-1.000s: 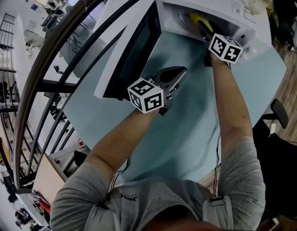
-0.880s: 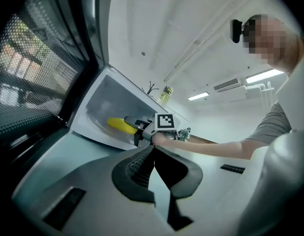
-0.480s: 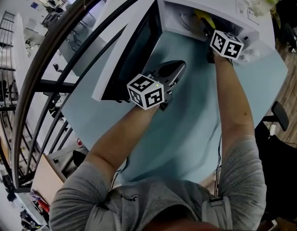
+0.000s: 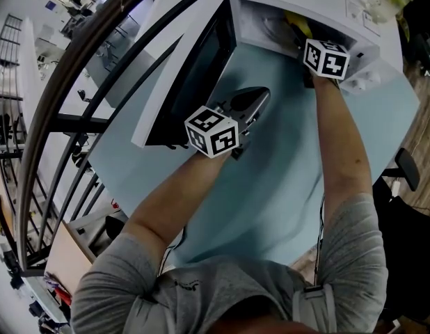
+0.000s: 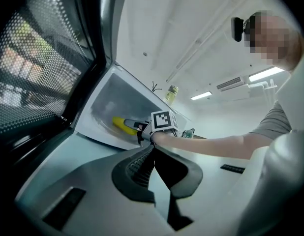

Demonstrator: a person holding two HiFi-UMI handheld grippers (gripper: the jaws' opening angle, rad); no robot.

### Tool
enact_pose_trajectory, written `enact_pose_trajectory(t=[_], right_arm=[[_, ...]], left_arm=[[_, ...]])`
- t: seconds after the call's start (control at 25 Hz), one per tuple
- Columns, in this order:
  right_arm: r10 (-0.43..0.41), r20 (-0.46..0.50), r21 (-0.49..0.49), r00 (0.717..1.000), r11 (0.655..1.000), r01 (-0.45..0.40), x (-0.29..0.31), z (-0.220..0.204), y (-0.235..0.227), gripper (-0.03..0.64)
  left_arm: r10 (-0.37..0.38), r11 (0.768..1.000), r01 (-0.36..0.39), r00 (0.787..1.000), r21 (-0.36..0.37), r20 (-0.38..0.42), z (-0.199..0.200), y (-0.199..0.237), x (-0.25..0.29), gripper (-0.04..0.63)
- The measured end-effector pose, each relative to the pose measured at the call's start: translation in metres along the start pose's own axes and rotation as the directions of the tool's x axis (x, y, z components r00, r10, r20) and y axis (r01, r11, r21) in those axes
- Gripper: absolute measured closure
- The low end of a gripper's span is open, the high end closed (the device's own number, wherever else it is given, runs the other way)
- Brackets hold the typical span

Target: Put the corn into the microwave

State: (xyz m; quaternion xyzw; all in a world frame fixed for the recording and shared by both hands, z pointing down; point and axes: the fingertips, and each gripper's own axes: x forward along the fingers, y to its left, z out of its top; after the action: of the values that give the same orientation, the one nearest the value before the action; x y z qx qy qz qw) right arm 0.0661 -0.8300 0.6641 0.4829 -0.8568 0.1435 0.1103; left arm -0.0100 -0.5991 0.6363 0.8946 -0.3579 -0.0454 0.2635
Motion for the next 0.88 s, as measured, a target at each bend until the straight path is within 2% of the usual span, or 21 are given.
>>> enact_pose_trajectory(t=[0.32,0.8,0.88], right_arm=[[-0.047,-0.08,-0.179,0.996,0.983,0.032,0.007,-0.006,0.006,0.37],[-0.044,-0.088,-0.156,0.995,0.987,0.03,0.008,-0.008,0.009,0.365],[-0.034,-0.091,-0.128,0.995,0.992,0.022,0.007,-0.009,0.01,0.34]], left_arm=[[-0.006,1.0,0.006,1.0,-0.004,-0.008,-0.006,-0.003,0.002,0.577],[-0.004,1.0,0.004,1.0,-0.007,-0.008,-0.007,-0.005,-0.002,0.577],[-0.004,1.0,0.004,1.0,-0.003,-0.004,-0.003,-0.006,-0.003,0.577]])
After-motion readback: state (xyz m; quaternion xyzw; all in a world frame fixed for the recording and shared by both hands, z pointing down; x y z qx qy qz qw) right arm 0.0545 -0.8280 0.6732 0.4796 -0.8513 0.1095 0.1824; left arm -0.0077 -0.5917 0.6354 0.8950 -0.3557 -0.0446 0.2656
